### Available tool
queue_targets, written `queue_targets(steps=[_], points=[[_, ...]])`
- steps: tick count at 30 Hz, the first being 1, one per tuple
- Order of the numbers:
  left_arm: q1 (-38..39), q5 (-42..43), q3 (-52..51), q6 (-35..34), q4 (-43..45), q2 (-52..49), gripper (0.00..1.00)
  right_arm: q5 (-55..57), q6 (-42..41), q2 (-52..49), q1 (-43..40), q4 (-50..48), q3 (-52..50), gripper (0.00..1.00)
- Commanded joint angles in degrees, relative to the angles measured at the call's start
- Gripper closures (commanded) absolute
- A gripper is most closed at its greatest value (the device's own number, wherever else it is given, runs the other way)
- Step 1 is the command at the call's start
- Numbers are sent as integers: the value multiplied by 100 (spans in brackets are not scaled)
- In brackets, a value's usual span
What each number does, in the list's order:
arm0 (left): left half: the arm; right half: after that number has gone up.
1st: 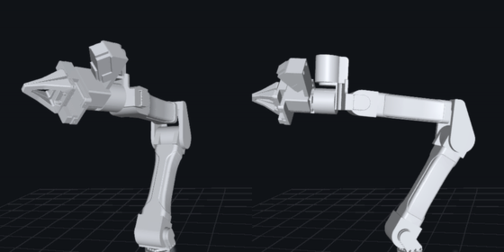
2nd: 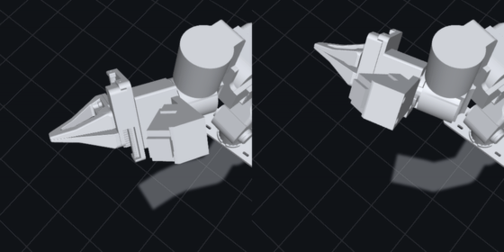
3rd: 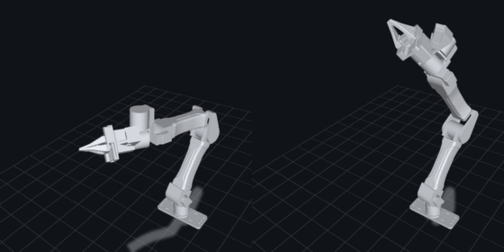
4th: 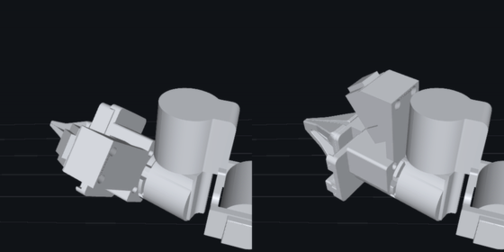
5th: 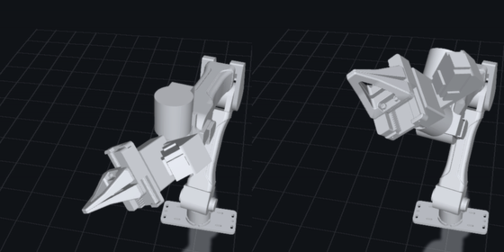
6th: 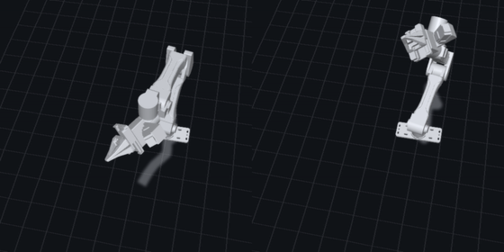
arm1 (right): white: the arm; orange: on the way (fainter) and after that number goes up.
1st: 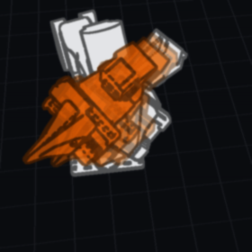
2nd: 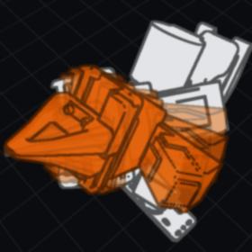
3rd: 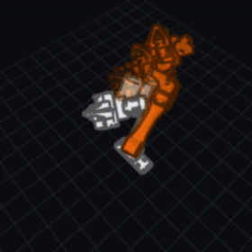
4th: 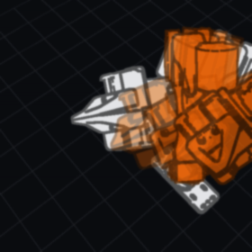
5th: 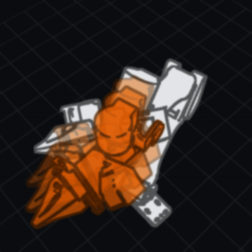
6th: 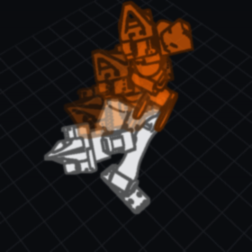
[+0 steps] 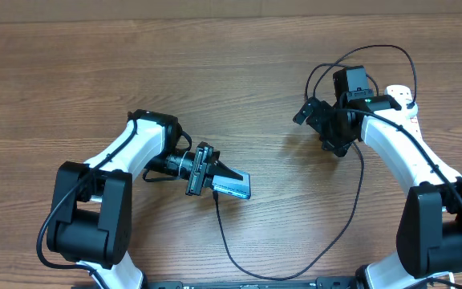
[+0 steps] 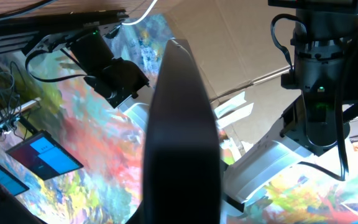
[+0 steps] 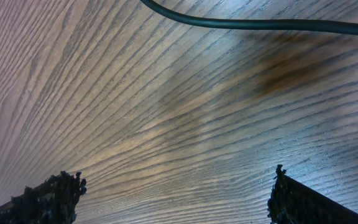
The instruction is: Plug charger to phone and switch on socket
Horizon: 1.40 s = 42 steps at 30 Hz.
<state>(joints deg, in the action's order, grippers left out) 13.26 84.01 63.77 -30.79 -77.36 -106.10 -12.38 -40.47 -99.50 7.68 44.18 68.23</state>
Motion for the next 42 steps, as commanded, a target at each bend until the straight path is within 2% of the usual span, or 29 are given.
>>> queue_targets(steps=[1,8,18,25,30,33,42], points=[[-9,184,2,-118,-15,122,96,83,26,-7,-4,-15,42,0],[-9,-708,2,-157,260,122,96,83,26,-7,-4,-15,42,0],[-11,-3368,2,-138,2374,122,96,83,26,-7,-4,-15,42,0],[-13,-4131,2,-168,3722,122,96,83,26,-7,-4,-15,42,0],[-15,-5169,2,-979,3910,122,96,83,26,-7,-4,-15,42,0],[-22,-5379,2,-1016,4009,122,96,83,26,-7,-4,-15,42,0],[-166,-5276,2,-979,4258,122,96,83,26,-7,-4,-15,42,0]])
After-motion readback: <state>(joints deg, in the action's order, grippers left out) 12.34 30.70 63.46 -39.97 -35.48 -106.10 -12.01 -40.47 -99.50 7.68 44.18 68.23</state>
